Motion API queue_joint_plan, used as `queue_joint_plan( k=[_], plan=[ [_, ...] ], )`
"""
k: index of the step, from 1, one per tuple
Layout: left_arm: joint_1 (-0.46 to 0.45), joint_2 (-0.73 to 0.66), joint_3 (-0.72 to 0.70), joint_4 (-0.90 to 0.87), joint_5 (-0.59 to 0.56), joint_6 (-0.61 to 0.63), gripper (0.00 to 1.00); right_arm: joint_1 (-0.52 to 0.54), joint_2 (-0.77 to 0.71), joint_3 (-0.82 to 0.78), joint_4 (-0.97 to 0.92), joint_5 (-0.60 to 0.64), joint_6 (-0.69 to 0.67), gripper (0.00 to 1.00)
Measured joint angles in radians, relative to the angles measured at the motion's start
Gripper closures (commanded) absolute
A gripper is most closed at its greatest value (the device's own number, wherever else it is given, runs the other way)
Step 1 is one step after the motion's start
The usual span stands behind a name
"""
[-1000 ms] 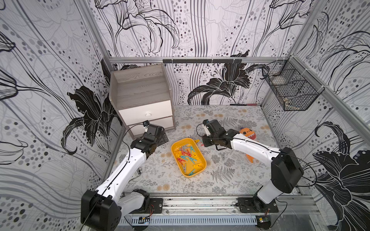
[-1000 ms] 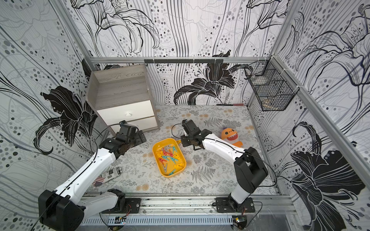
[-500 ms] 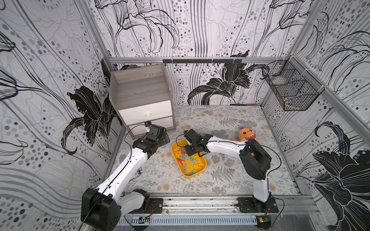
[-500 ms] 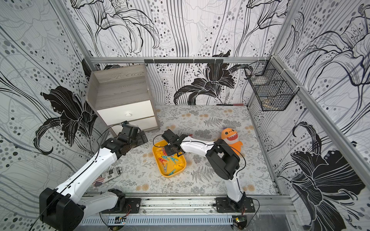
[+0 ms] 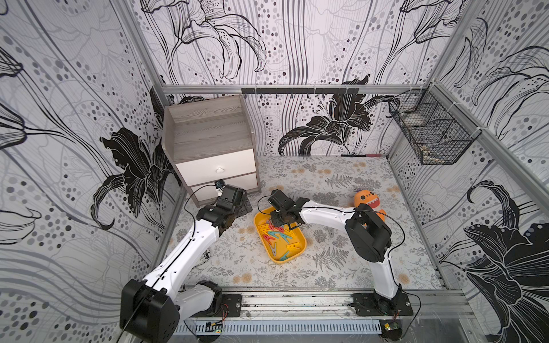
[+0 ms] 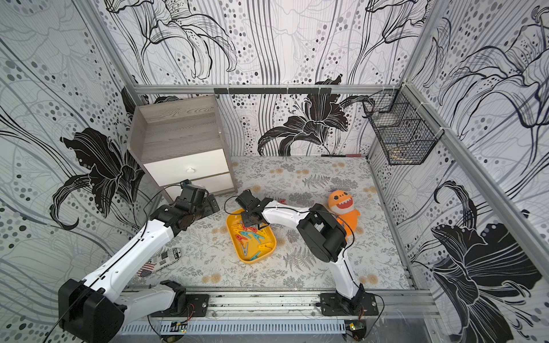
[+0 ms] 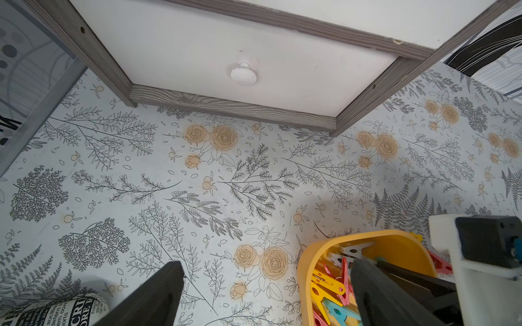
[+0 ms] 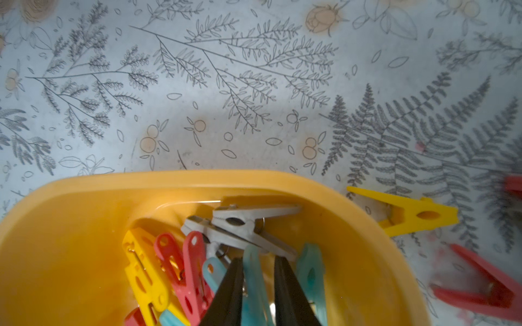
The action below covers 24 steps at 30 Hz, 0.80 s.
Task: Put the clothespins into the storage box
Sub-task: Place the clothespin in the storage box, then pick up the clothespin from the center of the board.
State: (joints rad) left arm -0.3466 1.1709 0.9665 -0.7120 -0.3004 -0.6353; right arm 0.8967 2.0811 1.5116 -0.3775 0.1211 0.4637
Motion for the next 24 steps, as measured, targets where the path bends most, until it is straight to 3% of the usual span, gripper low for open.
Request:
queue_joint_plan(
  k=[3, 7, 13, 17, 24],
  plan=[
    [0.000, 0.000, 0.000, 0.000, -0.003, 0.000, 0.03, 0.000, -0.074, -0.069, 0.010, 0.000, 0.000, 0.74],
    [0.000, 0.000, 0.000, 0.000, -0.003, 0.000, 0.03, -0.034, -0.291, -0.236, 0.027, 0.000, 0.013, 0.69],
    [0.000, -0.005, 0.000, 0.000, -0.003, 0.000, 0.03, -0.258, -0.610, -0.535, 0.076, 0.008, 0.045, 0.64],
    [0.000, -0.005, 0.000, 0.001, -0.003, 0.000, 0.03, -0.368, -0.656, -0.669, 0.071, 0.005, 0.045, 0.63],
    [0.000, -0.005, 0.001, 0.000, -0.003, 0.000, 0.03, -0.412, -0.654, -0.721, 0.069, -0.024, 0.045, 0.66]
  ],
)
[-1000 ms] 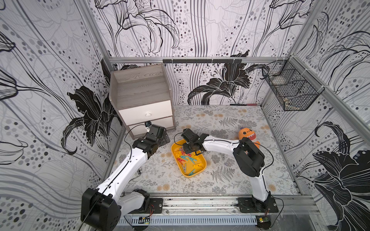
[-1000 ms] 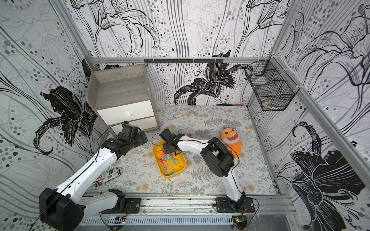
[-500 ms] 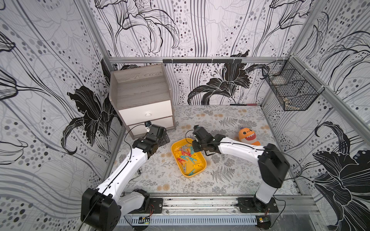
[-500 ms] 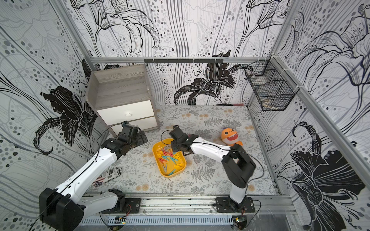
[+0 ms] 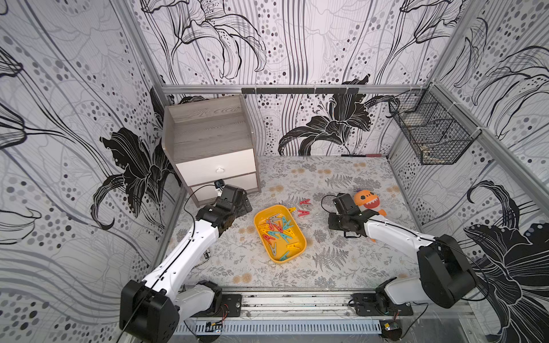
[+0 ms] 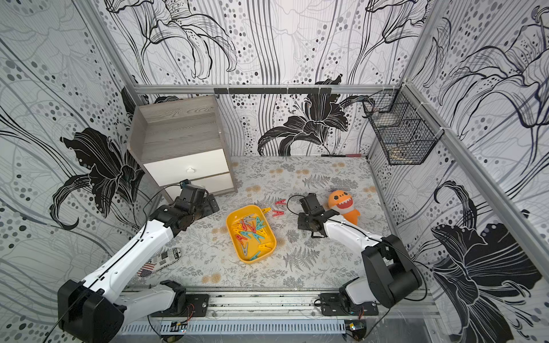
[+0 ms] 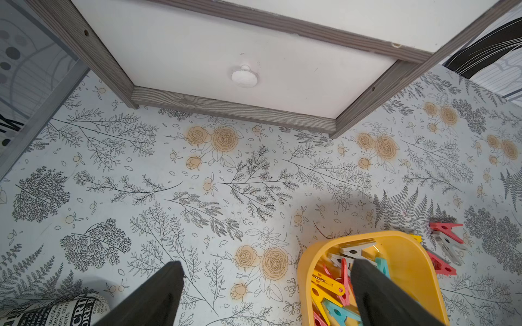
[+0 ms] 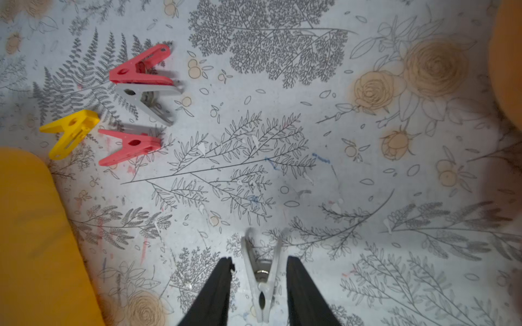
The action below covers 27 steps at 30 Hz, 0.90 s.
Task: Put the clothespins into the storage box
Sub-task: Pick up the clothespin from the center of the board.
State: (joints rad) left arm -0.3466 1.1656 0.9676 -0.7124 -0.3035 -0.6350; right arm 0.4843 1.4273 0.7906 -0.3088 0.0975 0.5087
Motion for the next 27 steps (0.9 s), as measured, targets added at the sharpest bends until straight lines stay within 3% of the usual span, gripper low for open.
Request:
queue_joint_plan(
  k=[15, 21, 27],
  plan=[
    [0.000, 0.000, 0.016, -0.001, 0.000, 0.003, 0.03, -0.032, 0.124, -0.010, 0.048, -0.012, 0.004, 0.78],
    [0.000, 0.000, 0.016, -0.001, 0.000, 0.003, 0.03, -0.032, 0.148, -0.010, 0.056, -0.026, 0.006, 0.88],
    [0.000, 0.000, 0.016, -0.001, 0.000, 0.003, 0.03, -0.032, 0.144, -0.006, 0.054, -0.028, 0.006, 0.92]
  ],
)
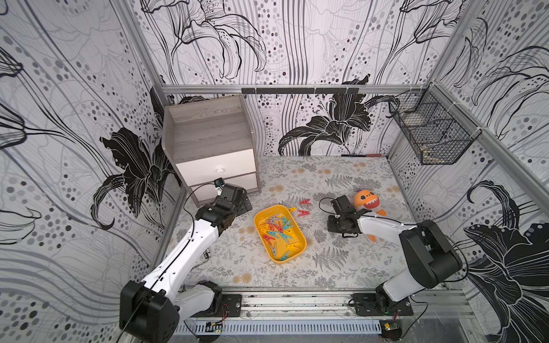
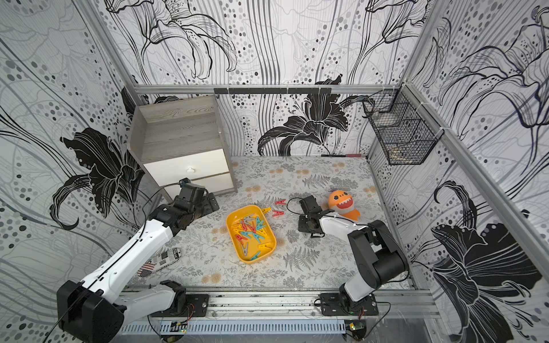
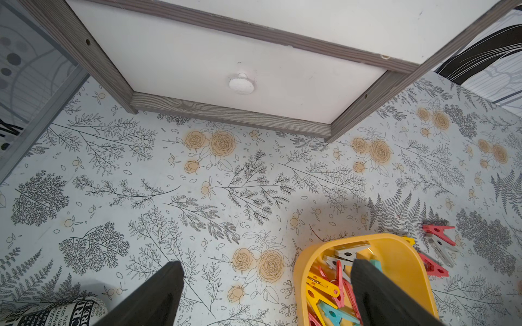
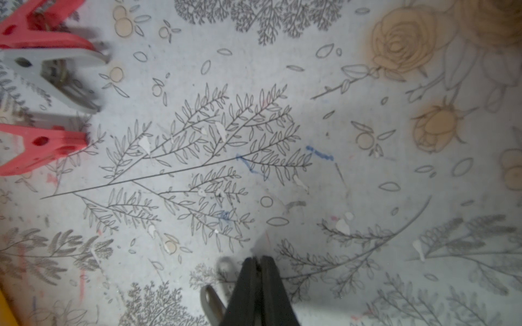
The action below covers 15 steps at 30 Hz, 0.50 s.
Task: Put the clothespins into the storage box
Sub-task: Pick up the clothespin from the center of the board, then place the clothespin in the storage box.
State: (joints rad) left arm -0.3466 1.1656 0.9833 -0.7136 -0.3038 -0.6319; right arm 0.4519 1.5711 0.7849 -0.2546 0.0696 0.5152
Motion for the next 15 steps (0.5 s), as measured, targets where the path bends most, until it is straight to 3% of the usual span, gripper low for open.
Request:
queue_joint_plan(
  k=[5, 10, 15],
  plan=[
    [0.000, 0.000, 0.000, 0.000, 0.000, 0.000, 0.03, 0.035, -0.042, 0.099, -0.057, 0.002, -0.007, 0.92],
    [0.000, 0.000, 0.000, 0.000, 0.000, -0.001, 0.03, 0.224, -0.032, 0.333, -0.076, 0.013, -0.015, 0.91],
    [0.000, 0.000, 0.000, 0.000, 0.000, -0.003, 0.03, 0.426, 0.101, 0.517, -0.062, 0.007, -0.027, 0.91]
  ],
)
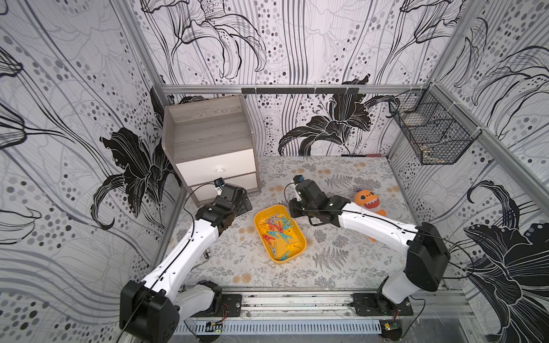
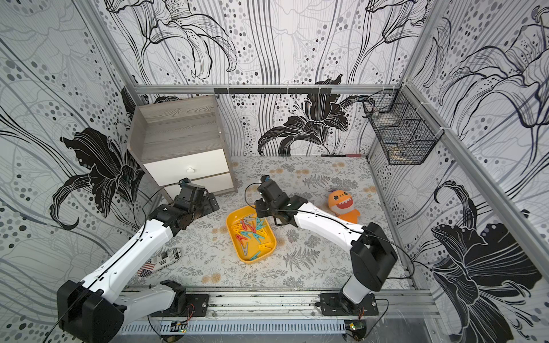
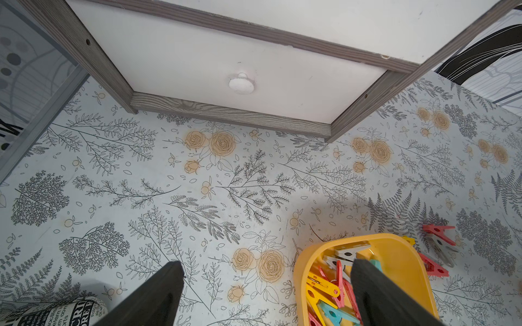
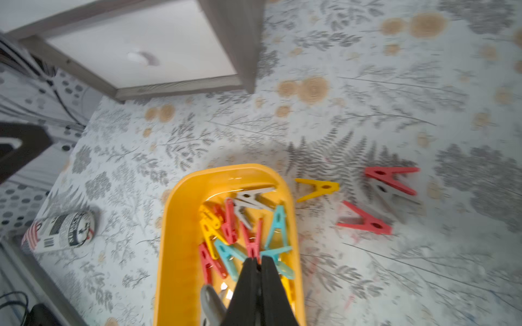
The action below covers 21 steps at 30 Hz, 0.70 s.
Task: Put the clothespins into the storage box
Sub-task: Place the clothespin in the storage box.
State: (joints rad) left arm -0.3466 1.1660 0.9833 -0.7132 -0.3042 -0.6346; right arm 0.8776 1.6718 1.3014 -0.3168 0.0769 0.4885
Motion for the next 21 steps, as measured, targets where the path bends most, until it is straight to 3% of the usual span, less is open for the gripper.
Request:
queue_joint_plan(
  k=[8, 21],
  plan=[
    [0.000, 0.000, 0.002, -0.005, -0.015, 0.001, 0.03, 0.083, 0.222, 0.032, -0.020, -0.014, 0.004, 0.91],
    [0.000, 0.000, 0.002, -0.007, -0.018, 0.001, 0.03, 0.117, 0.249, 0.029, -0.028, -0.019, 0.049, 0.78]
  ],
)
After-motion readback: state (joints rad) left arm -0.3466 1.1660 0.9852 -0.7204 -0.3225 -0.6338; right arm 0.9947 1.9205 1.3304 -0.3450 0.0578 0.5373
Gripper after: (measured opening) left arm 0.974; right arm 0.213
